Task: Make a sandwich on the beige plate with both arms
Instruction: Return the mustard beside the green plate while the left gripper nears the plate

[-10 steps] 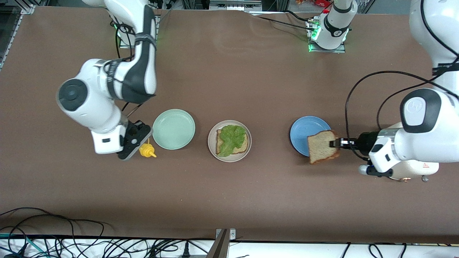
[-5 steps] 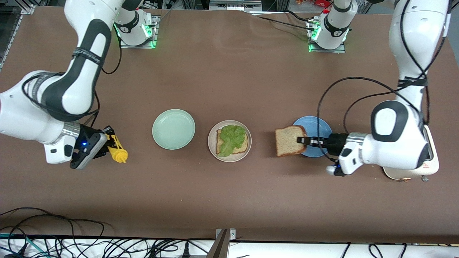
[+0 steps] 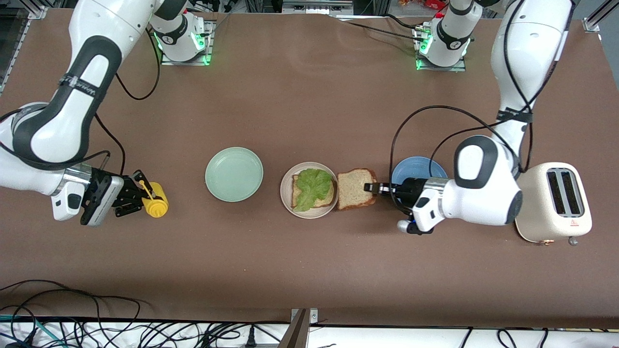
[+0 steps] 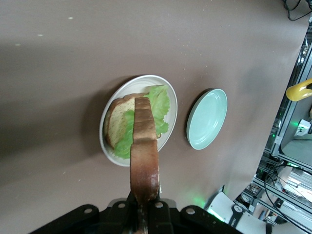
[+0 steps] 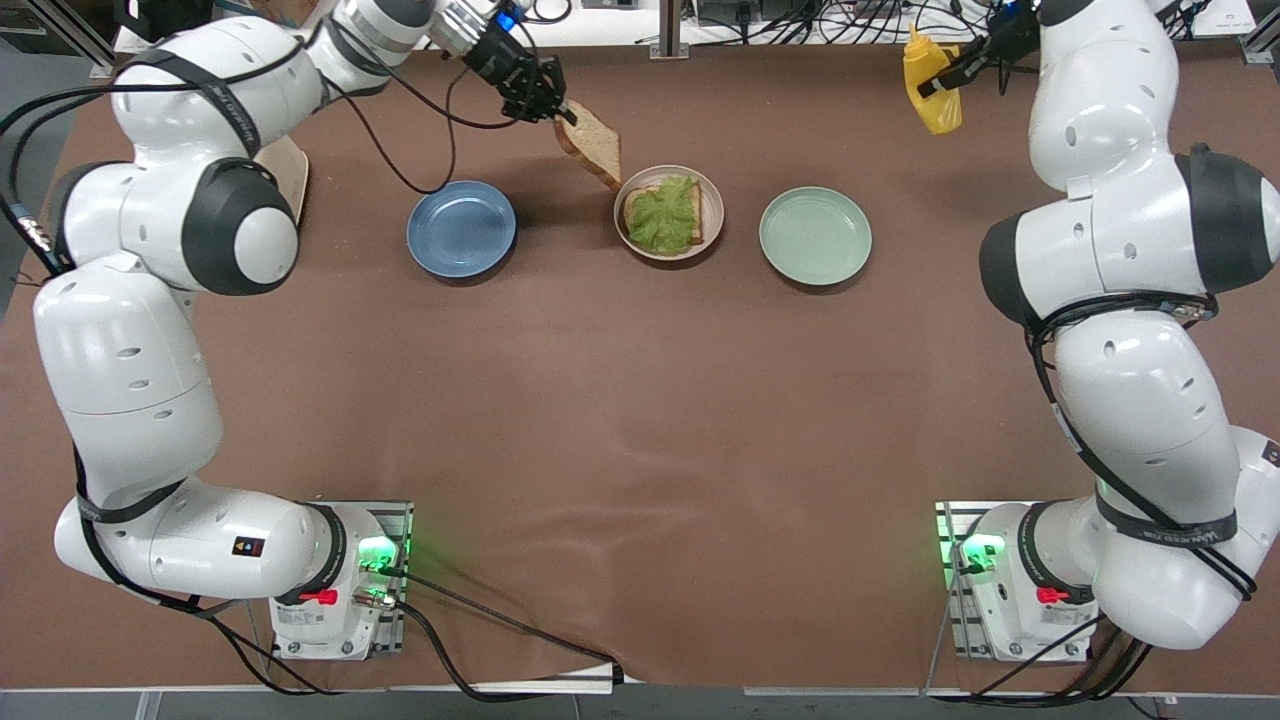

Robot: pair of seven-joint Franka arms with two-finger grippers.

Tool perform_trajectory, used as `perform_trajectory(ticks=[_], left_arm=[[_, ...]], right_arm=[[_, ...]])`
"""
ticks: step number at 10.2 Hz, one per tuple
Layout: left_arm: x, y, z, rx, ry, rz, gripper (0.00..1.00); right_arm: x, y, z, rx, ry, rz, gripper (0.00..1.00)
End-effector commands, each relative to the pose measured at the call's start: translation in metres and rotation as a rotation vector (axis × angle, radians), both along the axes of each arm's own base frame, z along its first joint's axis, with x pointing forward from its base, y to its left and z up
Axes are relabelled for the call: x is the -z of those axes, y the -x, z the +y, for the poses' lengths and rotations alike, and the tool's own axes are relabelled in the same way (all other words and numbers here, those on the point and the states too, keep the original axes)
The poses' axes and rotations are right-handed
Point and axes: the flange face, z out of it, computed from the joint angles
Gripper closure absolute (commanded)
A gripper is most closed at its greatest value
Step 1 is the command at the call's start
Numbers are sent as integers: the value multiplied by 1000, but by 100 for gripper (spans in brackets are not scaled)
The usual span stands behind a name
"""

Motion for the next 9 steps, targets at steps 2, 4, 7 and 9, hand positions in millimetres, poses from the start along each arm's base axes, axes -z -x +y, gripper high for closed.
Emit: perform_trajectory(ticks=[2,4,7,9], left_arm=[[17,4,-41,-40,64,18,100],[20,11,-59,-30,61,14,100],[30,18,-79,-41,83,28,100],[36,19,-86,-51,93,30,100]], right_arm=[[39,16,-28,-94,-179,-55,100],[78,35,-52,-168,-283,-108,100],[117,59,-64,-224,-442,-155,100],[147,77,-63,-290,-500,-251,100]])
